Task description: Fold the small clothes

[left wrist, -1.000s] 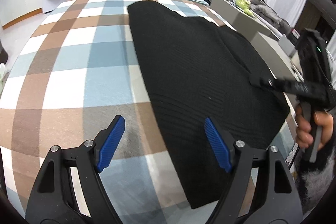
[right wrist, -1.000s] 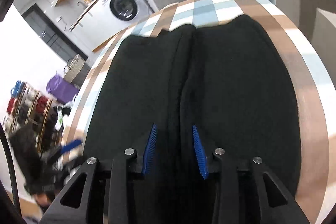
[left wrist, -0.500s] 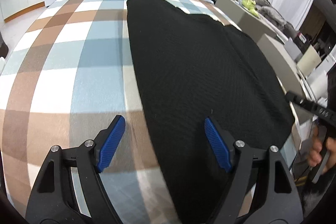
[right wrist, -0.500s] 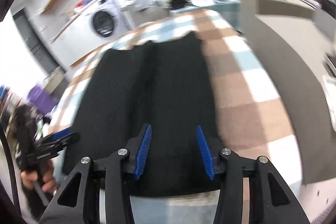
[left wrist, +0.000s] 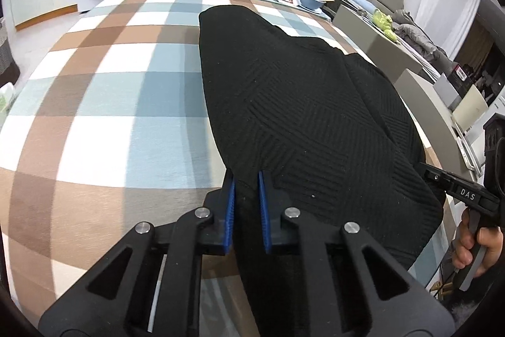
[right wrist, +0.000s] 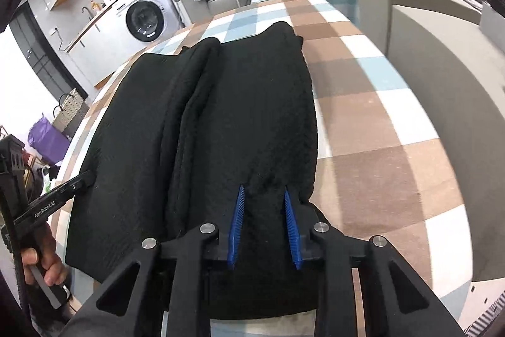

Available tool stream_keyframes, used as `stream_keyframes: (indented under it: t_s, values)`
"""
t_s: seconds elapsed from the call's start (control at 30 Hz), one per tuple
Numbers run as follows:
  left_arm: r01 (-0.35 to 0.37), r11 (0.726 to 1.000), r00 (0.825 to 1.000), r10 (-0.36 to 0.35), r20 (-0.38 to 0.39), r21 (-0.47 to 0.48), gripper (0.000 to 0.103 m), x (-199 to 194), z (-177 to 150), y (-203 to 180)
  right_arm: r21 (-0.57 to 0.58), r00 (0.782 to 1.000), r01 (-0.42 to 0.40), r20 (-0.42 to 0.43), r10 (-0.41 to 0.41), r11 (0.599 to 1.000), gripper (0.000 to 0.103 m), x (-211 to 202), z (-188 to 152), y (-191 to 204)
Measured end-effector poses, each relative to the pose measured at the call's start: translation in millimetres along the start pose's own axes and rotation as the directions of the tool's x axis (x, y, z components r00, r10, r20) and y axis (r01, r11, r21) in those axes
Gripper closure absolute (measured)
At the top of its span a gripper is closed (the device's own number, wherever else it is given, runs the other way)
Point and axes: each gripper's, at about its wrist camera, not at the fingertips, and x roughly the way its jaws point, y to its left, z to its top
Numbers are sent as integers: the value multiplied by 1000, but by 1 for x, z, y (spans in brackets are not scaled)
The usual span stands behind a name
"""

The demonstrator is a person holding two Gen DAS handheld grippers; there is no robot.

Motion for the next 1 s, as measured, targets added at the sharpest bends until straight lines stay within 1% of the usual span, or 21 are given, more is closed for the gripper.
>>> stream_keyframes:
  t_s: [0.13, 0.27, 0.37, 0.43, 0.5, 0.57, 0.6, 0.7, 0.77, 0.8, 0.83, 0.87, 0.93, 1.0]
  values:
    - [-38, 999, 999, 38, 13, -31, 92, -12, -2, 24, -33, 999, -41, -17, 40, 999, 77, 10, 3, 23]
    - [-92, 992, 995, 95, 30, -84, 92, -26, -4, 57, -77, 994, -102, -41, 99, 992, 77, 21, 1, 53]
    - [-121, 987, 991, 125, 36, -107, 92, -32, -4, 73, -114, 991, -129, -58, 123, 985, 77, 25, 0, 70]
    - [-103, 986, 994, 108, 35, -128, 92, -33, -3, 81, -131, 991, -124, -63, 117, 984, 76, 27, 1, 75]
    - [-88, 985, 995, 94, 35, -148, 91, -34, -3, 86, -122, 990, -132, -66, 125, 984, 76, 21, 3, 72]
    - [-91, 984, 995, 98, 37, -154, 90, -36, -2, 87, -92, 991, -135, -30, 132, 987, 76, 10, 7, 64]
    - [-93, 984, 994, 99, 37, -154, 89, -36, -2, 85, -76, 990, -140, -7, 139, 987, 73, 4, 11, 59]
    - [-99, 984, 993, 107, 47, -145, 83, -40, -2, 83, -54, 984, -164, 54, 167, 985, 65, -9, 22, 56]
    - [-93, 985, 993, 102, 57, -145, 70, -43, -2, 81, -67, 978, -199, 56, 203, 978, 65, -8, 30, 63]
    - [-92, 985, 993, 102, 60, -149, 66, -45, -2, 81, -82, 971, -230, 40, 234, 970, 65, -4, 34, 70]
    - [-93, 984, 993, 104, 63, -152, 59, -47, -2, 81, -90, 964, -260, 28, 263, 962, 65, 0, 36, 77]
    - [-94, 984, 992, 106, 68, -153, 56, -49, -2, 81, -94, 959, -280, 18, 282, 956, 65, 4, 38, 81]
    - [-91, 985, 992, 103, 71, -149, 54, -52, -3, 81, -105, 949, -314, -34, 312, 943, 65, 23, 42, 95]
    - [-89, 985, 992, 101, 71, -148, 49, -54, -4, 80, -90, 946, -321, -88, 313, 943, 65, 44, 45, 105]
